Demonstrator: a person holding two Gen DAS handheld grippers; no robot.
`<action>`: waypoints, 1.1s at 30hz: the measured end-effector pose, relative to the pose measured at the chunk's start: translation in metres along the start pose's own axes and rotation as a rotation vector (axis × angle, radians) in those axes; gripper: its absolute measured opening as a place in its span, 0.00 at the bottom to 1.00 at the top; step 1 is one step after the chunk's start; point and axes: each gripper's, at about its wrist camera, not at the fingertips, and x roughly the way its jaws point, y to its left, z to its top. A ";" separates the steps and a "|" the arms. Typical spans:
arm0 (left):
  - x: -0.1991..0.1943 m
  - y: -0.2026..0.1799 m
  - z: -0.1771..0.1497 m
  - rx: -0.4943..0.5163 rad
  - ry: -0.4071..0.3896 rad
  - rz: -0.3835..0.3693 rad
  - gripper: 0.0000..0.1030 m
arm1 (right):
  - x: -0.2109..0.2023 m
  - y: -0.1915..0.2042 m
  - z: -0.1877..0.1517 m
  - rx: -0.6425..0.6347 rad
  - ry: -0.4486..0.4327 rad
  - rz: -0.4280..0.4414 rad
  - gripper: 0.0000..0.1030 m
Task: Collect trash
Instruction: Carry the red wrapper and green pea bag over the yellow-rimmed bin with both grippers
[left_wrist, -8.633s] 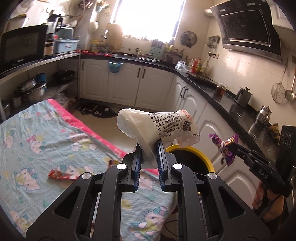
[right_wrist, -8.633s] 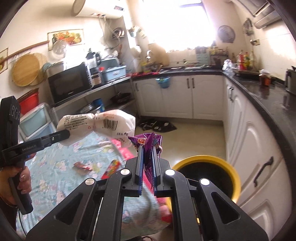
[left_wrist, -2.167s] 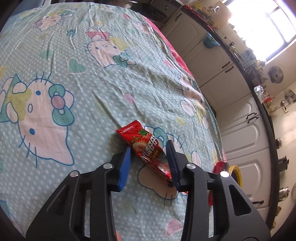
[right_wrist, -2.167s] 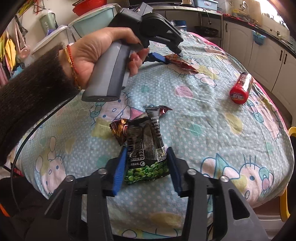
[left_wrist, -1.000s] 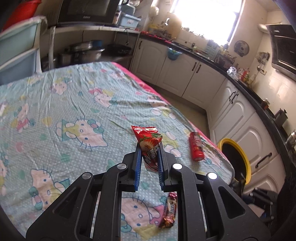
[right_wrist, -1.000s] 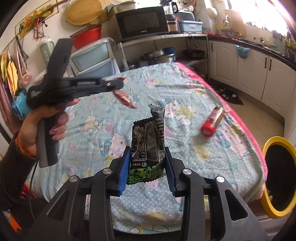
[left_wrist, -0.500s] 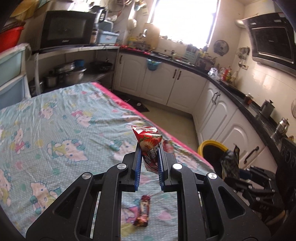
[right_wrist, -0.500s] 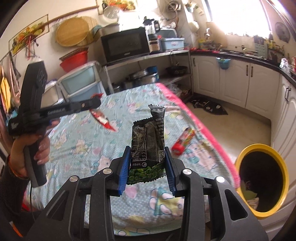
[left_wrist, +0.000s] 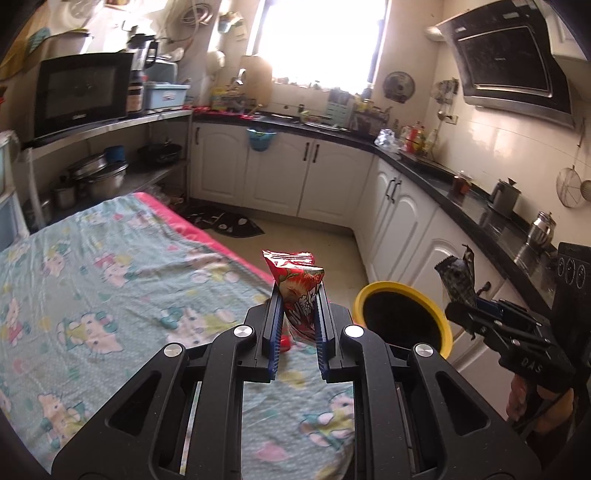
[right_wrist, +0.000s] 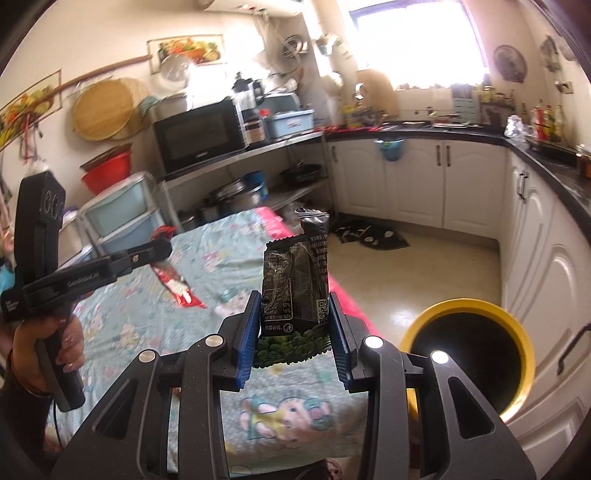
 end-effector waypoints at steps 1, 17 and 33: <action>0.001 -0.004 0.001 0.006 0.000 -0.004 0.10 | -0.003 -0.005 0.000 0.007 -0.008 -0.011 0.33; 0.067 -0.080 0.017 0.095 0.052 -0.148 0.10 | -0.043 -0.095 -0.002 0.152 -0.099 -0.243 0.33; 0.159 -0.136 -0.002 0.126 0.192 -0.210 0.10 | -0.035 -0.165 -0.033 0.280 -0.046 -0.388 0.33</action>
